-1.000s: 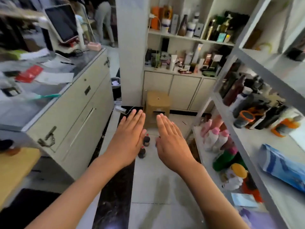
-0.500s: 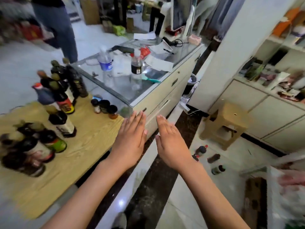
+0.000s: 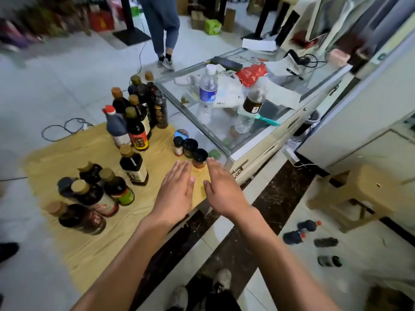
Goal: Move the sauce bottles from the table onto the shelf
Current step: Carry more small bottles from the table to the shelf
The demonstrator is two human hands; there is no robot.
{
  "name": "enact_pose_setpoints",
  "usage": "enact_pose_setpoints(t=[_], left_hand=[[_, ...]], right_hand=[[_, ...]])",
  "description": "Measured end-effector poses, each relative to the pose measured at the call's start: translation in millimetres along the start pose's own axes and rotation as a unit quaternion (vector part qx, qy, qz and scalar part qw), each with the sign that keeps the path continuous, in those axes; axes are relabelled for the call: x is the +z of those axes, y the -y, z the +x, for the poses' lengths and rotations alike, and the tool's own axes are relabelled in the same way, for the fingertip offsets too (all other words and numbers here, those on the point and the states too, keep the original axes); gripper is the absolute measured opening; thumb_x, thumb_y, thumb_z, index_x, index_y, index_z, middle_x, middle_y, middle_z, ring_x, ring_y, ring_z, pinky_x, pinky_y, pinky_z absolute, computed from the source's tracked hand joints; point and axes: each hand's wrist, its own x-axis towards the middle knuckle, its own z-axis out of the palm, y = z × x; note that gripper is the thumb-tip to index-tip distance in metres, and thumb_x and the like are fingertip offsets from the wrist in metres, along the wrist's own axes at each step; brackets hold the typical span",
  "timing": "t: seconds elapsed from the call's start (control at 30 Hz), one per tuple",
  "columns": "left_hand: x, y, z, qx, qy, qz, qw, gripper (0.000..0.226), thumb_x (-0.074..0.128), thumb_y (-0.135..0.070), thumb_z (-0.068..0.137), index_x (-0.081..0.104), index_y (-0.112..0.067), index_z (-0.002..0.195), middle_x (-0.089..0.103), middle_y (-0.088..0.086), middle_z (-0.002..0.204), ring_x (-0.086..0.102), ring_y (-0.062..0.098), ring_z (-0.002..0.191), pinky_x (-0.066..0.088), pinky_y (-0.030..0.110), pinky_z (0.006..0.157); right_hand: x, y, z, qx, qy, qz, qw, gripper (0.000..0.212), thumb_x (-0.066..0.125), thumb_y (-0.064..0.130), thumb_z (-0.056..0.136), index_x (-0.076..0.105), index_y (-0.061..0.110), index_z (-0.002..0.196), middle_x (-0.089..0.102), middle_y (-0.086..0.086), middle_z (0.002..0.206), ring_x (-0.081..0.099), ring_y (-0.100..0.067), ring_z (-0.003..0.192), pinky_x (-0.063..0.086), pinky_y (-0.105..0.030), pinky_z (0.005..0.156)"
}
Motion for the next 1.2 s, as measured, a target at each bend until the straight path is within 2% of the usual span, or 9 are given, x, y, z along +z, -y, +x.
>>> enact_pose_setpoints(t=[0.2,0.33,0.43,0.53,0.63,0.8,0.93,1.0,1.2], left_hand=[[11,15,63,-0.088,-0.007,-0.051,0.995,0.05,0.029,-0.028,0.105,0.022,-0.013,0.153,0.019,0.002,0.161,0.007,0.014,0.149,0.008,0.03,0.119],[13,31,118,-0.138,-0.007,-0.032,0.99,0.049,0.043,-0.015,0.101,0.033,-0.013,0.149,0.033,0.007,0.155,0.027,0.023,0.143,0.022,0.029,0.114],[14,46,158,-0.18,0.0,-0.027,0.983,0.047,0.052,-0.01,0.096,0.042,-0.011,0.142,0.045,0.01,0.146,0.043,0.027,0.133,0.033,0.031,0.107],[25,63,196,-0.241,0.008,-0.068,0.968,0.043,0.058,-0.004,0.092,0.048,-0.005,0.134,0.053,0.016,0.135,0.051,0.031,0.123,0.041,0.035,0.1],[38,81,227,-0.306,-0.005,-0.111,0.946,0.044,0.057,0.006,0.088,0.05,-0.004,0.13,0.053,0.018,0.132,0.055,0.035,0.116,0.045,0.04,0.094],[58,104,244,-0.31,-0.027,-0.102,0.945,0.051,0.053,0.013,0.078,0.054,-0.004,0.126,0.059,0.018,0.124,0.059,0.037,0.107,0.048,0.043,0.089],[64,103,253,-0.3,-0.06,-0.107,0.946,0.049,0.072,-0.015,0.069,0.058,-0.011,0.116,0.063,0.005,0.104,0.06,0.027,0.099,0.05,0.039,0.085],[67,100,258,-0.3,-0.067,-0.101,0.946,0.047,0.078,-0.015,0.073,0.055,-0.011,0.113,0.061,0.003,0.101,0.059,0.025,0.095,0.048,0.036,0.082],[70,103,257,-0.297,-0.067,-0.071,0.95,0.038,0.074,-0.009,0.075,0.045,-0.013,0.099,0.059,0.008,0.09,0.053,0.026,0.079,0.033,0.032,0.064]], right_hand=[[32,-34,74,0.057,0.06,0.066,0.994,0.063,0.046,0.026,0.102,0.02,0.011,0.157,0.027,-0.008,0.163,0.028,-0.024,0.149,0.026,-0.035,0.12],[51,-61,122,0.151,0.003,0.247,0.957,0.042,0.053,0.017,0.097,0.051,0.013,0.139,0.065,-0.01,0.125,0.061,-0.029,0.116,0.044,-0.029,0.087],[67,-77,153,0.183,-0.002,0.21,0.96,0.04,0.053,0.022,0.098,0.051,0.015,0.137,0.065,-0.014,0.12,0.061,-0.033,0.112,0.047,-0.036,0.087],[81,-87,178,0.213,0.079,0.177,0.958,0.055,0.048,0.029,0.1,0.031,0.016,0.15,0.058,-0.02,0.134,0.056,-0.038,0.122,0.046,-0.042,0.096],[93,-95,190,0.219,0.136,0.175,0.95,0.069,0.052,0.031,0.099,0.014,0.018,0.156,0.058,-0.022,0.133,0.058,-0.039,0.118,0.048,-0.042,0.092],[109,-106,195,0.244,0.129,0.137,0.951,0.07,0.063,0.039,0.093,0.024,0.025,0.149,0.064,-0.014,0.122,0.065,-0.034,0.105,0.054,-0.039,0.083],[108,-107,197,0.221,0.129,0.077,0.964,0.062,0.061,0.04,0.095,0.029,0.02,0.144,0.06,-0.013,0.123,0.064,-0.032,0.106,0.047,-0.035,0.074],[112,-107,197,0.222,0.135,0.062,0.964,0.065,0.059,0.042,0.096,0.024,0.017,0.145,0.059,-0.014,0.121,0.065,-0.031,0.104,0.042,-0.033,0.068],[123,-109,194,0.222,0.105,0.116,0.962,0.064,0.063,0.035,0.092,0.028,0.015,0.143,0.058,-0.016,0.119,0.066,-0.037,0.096,0.051,-0.039,0.073]])
